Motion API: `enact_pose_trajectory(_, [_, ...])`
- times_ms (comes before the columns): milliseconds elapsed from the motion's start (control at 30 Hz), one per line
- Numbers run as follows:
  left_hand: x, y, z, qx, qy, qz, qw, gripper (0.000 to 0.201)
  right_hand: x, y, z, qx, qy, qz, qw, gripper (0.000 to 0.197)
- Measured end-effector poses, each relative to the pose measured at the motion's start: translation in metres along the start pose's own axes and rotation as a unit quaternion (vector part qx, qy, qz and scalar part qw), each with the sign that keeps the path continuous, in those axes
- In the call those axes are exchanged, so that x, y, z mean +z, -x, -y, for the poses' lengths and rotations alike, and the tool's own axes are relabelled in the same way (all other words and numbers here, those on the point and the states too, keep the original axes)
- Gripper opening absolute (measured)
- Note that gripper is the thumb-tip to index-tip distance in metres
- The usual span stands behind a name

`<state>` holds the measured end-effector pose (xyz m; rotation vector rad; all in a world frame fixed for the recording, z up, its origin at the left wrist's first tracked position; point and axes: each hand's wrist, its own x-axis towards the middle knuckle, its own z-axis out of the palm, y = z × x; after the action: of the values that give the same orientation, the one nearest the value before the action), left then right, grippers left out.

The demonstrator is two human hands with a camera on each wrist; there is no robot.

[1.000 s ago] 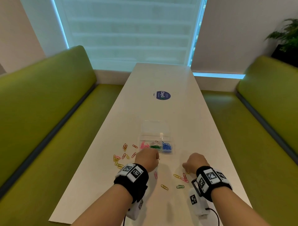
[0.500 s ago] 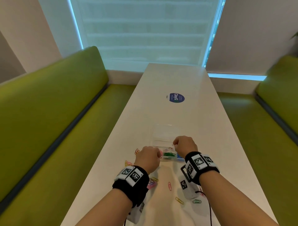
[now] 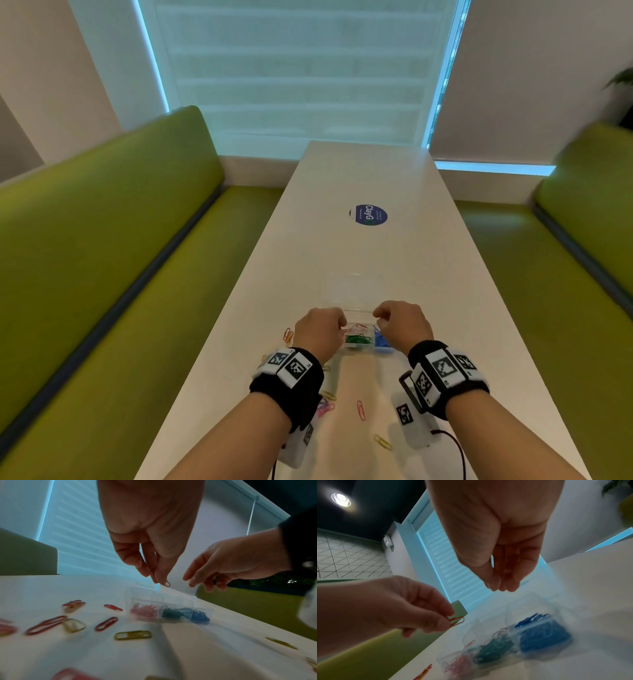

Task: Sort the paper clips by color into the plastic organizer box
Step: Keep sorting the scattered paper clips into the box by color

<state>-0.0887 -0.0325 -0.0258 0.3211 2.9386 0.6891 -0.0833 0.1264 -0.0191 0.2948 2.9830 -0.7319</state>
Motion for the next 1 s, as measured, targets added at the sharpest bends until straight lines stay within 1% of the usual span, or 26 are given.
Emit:
enact_pose_trajectory(233, [0.010, -0.027, -0.023, 0.007, -0.016, 0.004, 1.000, 0.025, -0.016, 0.016, -0.026, 0.007, 0.002, -0.003, 1.000, 0.023])
enact_pose_trajectory(367, [0.015, -0.031, -0.023, 0.003, -0.039, 0.019, 0.999, 0.027, -0.018, 0.021, -0.036, 0.012, 0.009, 0.002, 1.000, 0.022])
enact_pose_trajectory(467, [0.014, -0.030, -0.018, -0.002, -0.040, 0.015, 0.999, 0.027, -0.018, 0.023, -0.035, 0.009, 0.009, 0.005, 1.000, 0.022])
enact_pose_trajectory(600, [0.004, -0.024, 0.000, -0.031, -0.029, -0.011, 0.999, 0.027, -0.015, 0.021, -0.020, -0.006, -0.004, 0.012, 1.000, 0.022])
enact_pose_trajectory(733, [-0.012, -0.020, 0.032, -0.091, -0.042, -0.011, 0.995, 0.032, -0.008, 0.018, 0.002, -0.034, -0.005, 0.026, 0.999, 0.022])
enact_pose_trajectory(833, [-0.020, -0.016, 0.055, -0.124, -0.081, 0.022, 0.989, 0.036, -0.001, 0.017, 0.021, -0.052, 0.004, 0.043, 0.998, 0.022])
enact_pose_trajectory(1000, [-0.017, -0.012, 0.074, -0.125, -0.086, 0.080, 0.985, 0.037, 0.012, 0.019, 0.045, -0.068, 0.004, 0.068, 0.995, 0.025])
